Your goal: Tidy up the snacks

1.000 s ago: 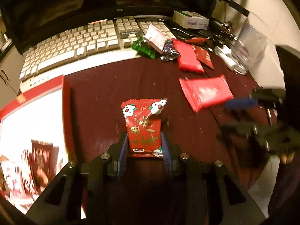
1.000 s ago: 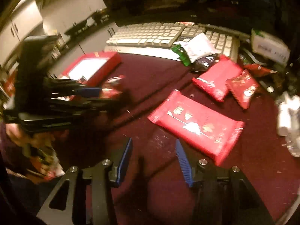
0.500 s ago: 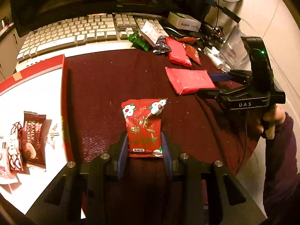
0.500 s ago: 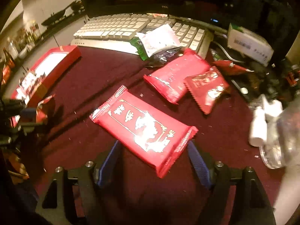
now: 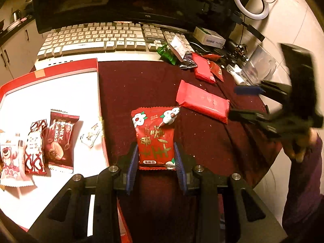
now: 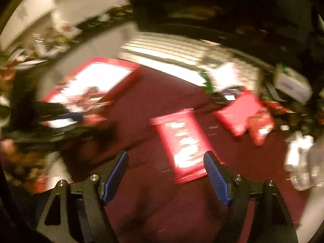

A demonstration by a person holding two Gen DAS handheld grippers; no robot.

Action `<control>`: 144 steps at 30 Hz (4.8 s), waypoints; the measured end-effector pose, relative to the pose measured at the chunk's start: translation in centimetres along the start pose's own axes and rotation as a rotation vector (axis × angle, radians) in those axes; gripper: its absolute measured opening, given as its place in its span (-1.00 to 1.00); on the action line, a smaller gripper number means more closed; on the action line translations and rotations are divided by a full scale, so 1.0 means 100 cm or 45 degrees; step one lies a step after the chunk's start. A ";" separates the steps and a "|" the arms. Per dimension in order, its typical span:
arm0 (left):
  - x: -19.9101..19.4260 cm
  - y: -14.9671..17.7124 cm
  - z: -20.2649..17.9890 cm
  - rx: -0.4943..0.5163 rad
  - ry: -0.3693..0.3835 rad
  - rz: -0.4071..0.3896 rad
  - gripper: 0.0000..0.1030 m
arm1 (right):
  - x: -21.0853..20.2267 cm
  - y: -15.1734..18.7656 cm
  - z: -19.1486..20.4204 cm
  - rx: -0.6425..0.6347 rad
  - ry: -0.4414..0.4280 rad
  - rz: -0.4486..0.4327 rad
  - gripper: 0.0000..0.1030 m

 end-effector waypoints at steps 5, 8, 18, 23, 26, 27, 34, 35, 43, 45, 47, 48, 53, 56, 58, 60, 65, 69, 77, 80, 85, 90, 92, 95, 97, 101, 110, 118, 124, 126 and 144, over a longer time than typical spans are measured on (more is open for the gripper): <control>-0.001 0.005 -0.002 0.007 0.009 0.007 -0.38 | 0.044 -0.005 -0.010 0.025 -0.037 0.151 0.58; -0.002 0.005 -0.002 0.001 0.024 0.004 -0.38 | 0.058 -0.006 -0.012 0.040 0.037 0.185 0.43; -0.016 0.003 0.007 -0.019 0.053 -0.041 -0.38 | 0.045 0.005 0.006 0.189 -0.003 0.146 0.06; -0.040 0.003 0.024 -0.058 0.048 -0.111 -0.38 | 0.035 -0.009 0.033 0.272 -0.217 0.082 0.05; -0.058 0.003 0.045 -0.103 -0.013 -0.173 -0.38 | 0.022 -0.027 0.053 0.320 -0.367 0.000 0.05; -0.064 0.003 0.051 -0.118 -0.021 -0.194 -0.38 | 0.021 -0.035 0.056 0.328 -0.400 -0.019 0.05; -0.094 0.009 0.116 -0.266 -0.146 -0.287 -0.38 | 0.011 -0.091 0.118 0.306 -0.608 -0.158 0.05; -0.094 0.010 0.121 -0.279 -0.148 -0.286 -0.38 | 0.014 -0.099 0.128 0.298 -0.625 -0.159 0.05; -0.091 0.019 0.129 -0.287 -0.138 -0.269 -0.38 | 0.048 -0.136 0.171 0.271 -0.613 -0.127 0.05; -0.088 0.018 0.126 -0.280 -0.139 -0.265 -0.38 | 0.055 -0.138 0.175 0.265 -0.610 -0.118 0.06; -0.085 0.018 0.125 -0.279 -0.127 -0.259 -0.38 | 0.062 -0.137 0.177 0.245 -0.583 -0.097 0.11; -0.084 0.018 0.123 -0.279 -0.122 -0.255 -0.38 | 0.065 -0.136 0.179 0.231 -0.590 -0.076 0.11; -0.083 0.017 0.123 -0.278 -0.117 -0.251 -0.38 | 0.051 -0.136 0.164 0.215 -0.474 -0.176 0.17; -0.081 0.017 0.123 -0.282 -0.121 -0.248 -0.38 | 0.057 -0.120 0.137 0.274 -0.296 -0.126 0.19; -0.077 0.016 0.123 -0.285 -0.113 -0.242 -0.38 | 0.059 -0.103 0.124 0.312 -0.234 -0.102 0.15; -0.074 0.014 0.121 -0.285 -0.107 -0.235 -0.38 | 0.063 -0.090 0.118 0.331 -0.179 -0.075 0.15; -0.073 0.014 0.114 -0.269 -0.100 -0.233 -0.38 | 0.081 -0.078 0.133 0.302 -0.146 -0.025 -0.09; -0.078 0.018 0.119 -0.287 -0.108 -0.242 -0.38 | 0.087 -0.084 0.142 0.243 -0.059 -0.058 -0.32; -0.083 0.019 0.130 -0.320 -0.106 -0.259 -0.38 | 0.042 -0.092 0.115 0.366 -0.134 -0.224 -0.35; -0.085 0.020 0.128 -0.317 -0.097 -0.267 -0.38 | 0.033 -0.107 0.140 0.302 -0.227 -0.258 -0.34; -0.098 0.024 0.135 -0.341 -0.133 -0.295 -0.38 | 0.048 -0.126 0.191 0.216 -0.405 -0.249 -0.25; -0.098 0.026 0.134 -0.337 -0.149 -0.287 -0.38 | 0.034 -0.126 0.192 0.228 -0.510 -0.321 0.07; -0.091 0.024 0.124 -0.316 -0.133 -0.267 -0.38 | 0.027 -0.122 0.172 0.260 -0.434 -0.366 0.14; -0.080 0.020 0.102 -0.256 -0.116 -0.235 -0.38 | 0.018 -0.109 0.133 0.335 -0.327 -0.403 0.19; -0.074 0.016 0.086 -0.211 -0.106 -0.216 -0.38 | 0.014 -0.095 0.099 0.408 -0.258 -0.425 0.24; -0.064 0.005 0.055 -0.121 -0.119 -0.185 -0.34 | 0.002 -0.059 0.036 0.530 -0.129 -0.456 0.37; -0.025 -0.028 -0.002 0.006 -0.179 -0.124 -0.29 | -0.013 0.013 -0.074 0.788 -0.052 -0.522 0.50; 0.006 -0.057 -0.024 0.040 -0.389 -0.155 0.11 | -0.005 0.027 -0.090 0.861 -0.194 -0.541 0.62; 0.021 -0.072 -0.031 0.047 -0.471 -0.167 0.12 | 0.000 0.025 -0.088 0.876 -0.260 -0.531 0.62; 0.024 -0.076 -0.031 0.057 -0.510 -0.178 0.12 | 0.001 0.024 -0.087 0.874 -0.265 -0.520 0.62; 0.038 -0.166 -0.032 0.200 -0.606 -0.163 0.13 | 0.003 -0.015 -0.103 0.840 -0.119 -0.412 0.63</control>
Point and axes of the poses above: each gripper's, at about its wrist camera, not at the fingertips, and x roughly the way its jaws point, z to its left, y to its underside, the point moved 10 cm from there along x, roughly the way its jaws point, and after that the axes turned 9 degrees about z, right-handed, at the moved point
